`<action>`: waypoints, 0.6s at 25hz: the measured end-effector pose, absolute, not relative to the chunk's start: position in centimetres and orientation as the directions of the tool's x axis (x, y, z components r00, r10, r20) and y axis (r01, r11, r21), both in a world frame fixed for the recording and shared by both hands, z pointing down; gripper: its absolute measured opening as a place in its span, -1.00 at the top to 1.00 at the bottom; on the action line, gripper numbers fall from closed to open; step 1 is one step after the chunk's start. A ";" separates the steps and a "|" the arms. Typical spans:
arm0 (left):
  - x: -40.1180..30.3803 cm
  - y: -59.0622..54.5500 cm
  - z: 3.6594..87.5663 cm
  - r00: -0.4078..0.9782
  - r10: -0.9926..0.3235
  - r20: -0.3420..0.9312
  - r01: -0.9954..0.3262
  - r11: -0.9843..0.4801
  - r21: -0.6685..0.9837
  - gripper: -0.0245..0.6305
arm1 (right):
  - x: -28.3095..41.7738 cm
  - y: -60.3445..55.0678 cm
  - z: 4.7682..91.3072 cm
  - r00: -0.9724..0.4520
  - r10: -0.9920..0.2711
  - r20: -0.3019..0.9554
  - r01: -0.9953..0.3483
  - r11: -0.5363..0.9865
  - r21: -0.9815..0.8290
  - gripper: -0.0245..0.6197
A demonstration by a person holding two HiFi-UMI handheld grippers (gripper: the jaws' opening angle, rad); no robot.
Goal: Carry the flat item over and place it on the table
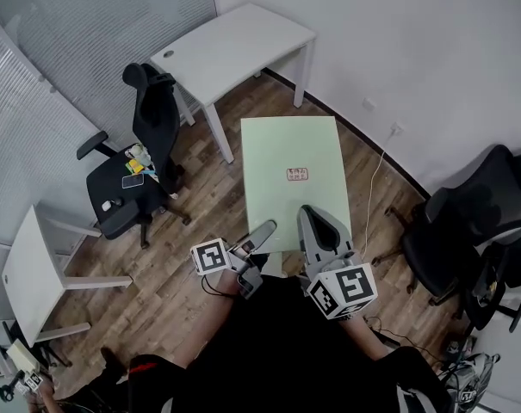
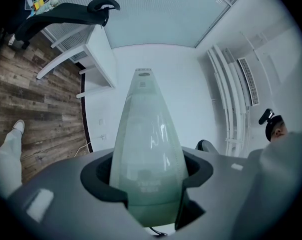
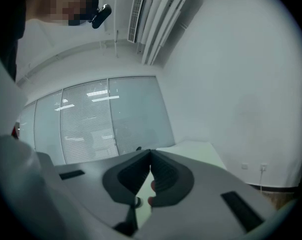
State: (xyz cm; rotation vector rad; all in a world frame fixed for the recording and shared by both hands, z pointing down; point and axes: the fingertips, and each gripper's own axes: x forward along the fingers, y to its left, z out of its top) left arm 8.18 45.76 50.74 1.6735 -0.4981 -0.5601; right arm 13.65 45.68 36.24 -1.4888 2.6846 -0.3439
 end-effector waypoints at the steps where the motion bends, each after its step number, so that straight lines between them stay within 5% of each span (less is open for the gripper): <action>1: 8.2 45.1 50.7 0.788 -0.609 -0.090 -0.014 -0.164 0.986 0.07 | 13.6 45.1 36.2 -0.533 -0.844 0.061 -0.832 0.511 -0.216 0.92; 15: 8.7 33.6 51.3 0.767 -0.635 -0.088 0.013 -0.121 0.993 0.07 | 14.0 33.6 37.0 -0.555 -0.825 0.109 -0.821 0.522 -0.231 0.92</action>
